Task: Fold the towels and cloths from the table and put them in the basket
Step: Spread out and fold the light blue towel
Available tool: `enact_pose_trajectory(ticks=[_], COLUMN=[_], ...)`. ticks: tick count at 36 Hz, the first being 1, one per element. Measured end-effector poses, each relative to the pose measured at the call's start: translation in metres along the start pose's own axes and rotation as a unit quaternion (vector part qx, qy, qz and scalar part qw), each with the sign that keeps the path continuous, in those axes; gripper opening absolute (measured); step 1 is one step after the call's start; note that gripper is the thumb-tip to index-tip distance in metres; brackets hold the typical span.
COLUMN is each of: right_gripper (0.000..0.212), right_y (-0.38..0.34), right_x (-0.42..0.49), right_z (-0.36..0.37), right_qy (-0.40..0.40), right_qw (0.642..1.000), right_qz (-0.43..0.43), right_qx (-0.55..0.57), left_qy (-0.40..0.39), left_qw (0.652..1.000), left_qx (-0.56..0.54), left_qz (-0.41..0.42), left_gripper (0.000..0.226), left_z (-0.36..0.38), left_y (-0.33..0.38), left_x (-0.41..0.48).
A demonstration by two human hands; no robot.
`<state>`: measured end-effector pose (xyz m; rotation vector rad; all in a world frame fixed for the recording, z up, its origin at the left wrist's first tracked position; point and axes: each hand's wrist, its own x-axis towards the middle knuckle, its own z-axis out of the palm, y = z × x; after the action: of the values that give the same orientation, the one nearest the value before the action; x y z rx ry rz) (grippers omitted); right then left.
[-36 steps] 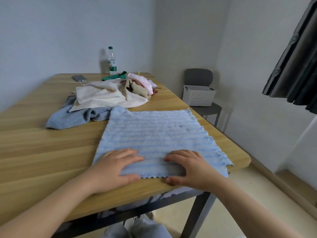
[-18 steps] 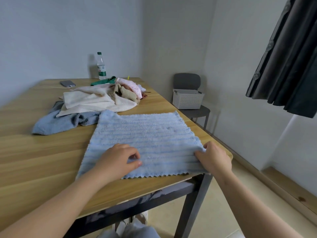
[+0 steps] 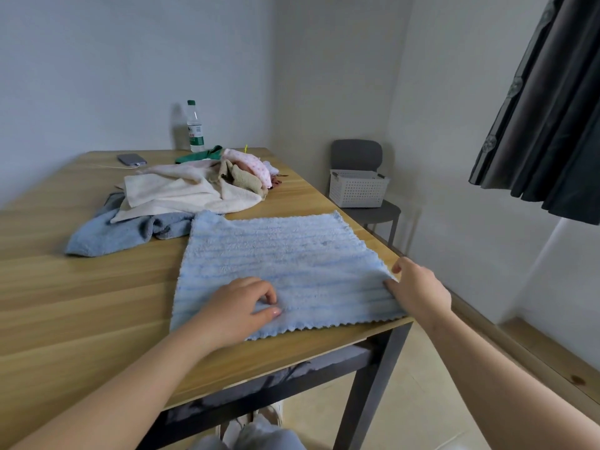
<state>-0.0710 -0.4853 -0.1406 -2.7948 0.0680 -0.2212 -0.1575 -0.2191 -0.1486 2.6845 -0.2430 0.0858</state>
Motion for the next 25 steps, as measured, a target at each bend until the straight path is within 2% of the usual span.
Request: enact_pose_trajectory(ticks=[3,4,6,8,10,13,16,18,20,23,25], right_gripper=[0.02,0.016,0.011,0.013,0.027,0.064,0.082,0.083,0.074,0.056,0.048], right_y=[-0.001,-0.002,-0.006,-0.007,-0.003,0.0,0.008,0.011,0.011,0.009,0.006], right_x=[-0.011,-0.015,-0.022,-0.028,-0.031,-0.039,-0.044,-0.045,-0.045,-0.046,-0.05], right_z=[0.006,0.008,0.013,0.021,0.029,0.026,0.023,0.02,0.018,0.016,0.012], right_qy=[0.098,0.145,0.179,0.115,0.078,0.015,-0.018,-0.015,-0.031,0.01,0.011], right_qw=[0.993,0.983,0.957,0.944,0.936,0.948,0.942,0.936,0.931,0.915,0.91], right_qz=[-0.061,-0.11,-0.226,-0.309,-0.344,-0.316,-0.336,-0.352,-0.361,-0.396,-0.409], right_qx=[-0.016,-0.006,0.008,0.017,0.021,0.025,-0.002,-0.011,-0.044,-0.077,-0.075], left_qy=[0.047,0.074,0.099,0.062,0.031,0.005,0.013,0.015,-0.004,-0.065,-0.111], left_qw=[0.999,0.997,0.993,0.997,0.999,0.997,0.993,0.991,0.989,0.978,0.967], left_qx=[0.004,0.024,0.045,0.036,0.022,0.062,0.113,0.127,0.145,0.196,0.226], left_qz=[0.018,0.026,0.036,0.032,0.034,0.039,0.038,0.035,0.031,0.031,0.022], left_gripper=[0.008,0.008,0.009,0.012,0.038,0.088,0.103,0.104,0.102,0.101,0.092], left_z=[0.0,-0.001,-0.002,-0.005,-0.008,-0.01,-0.014,-0.018,-0.02,-0.024,-0.027], left_y=[-0.008,-0.011,-0.016,-0.022,-0.027,-0.037,-0.04,-0.039,-0.038,-0.031,-0.026], left_x=[-0.011,-0.014,-0.022,-0.029,-0.036,-0.045,-0.05,-0.052,-0.056,-0.062,-0.068])
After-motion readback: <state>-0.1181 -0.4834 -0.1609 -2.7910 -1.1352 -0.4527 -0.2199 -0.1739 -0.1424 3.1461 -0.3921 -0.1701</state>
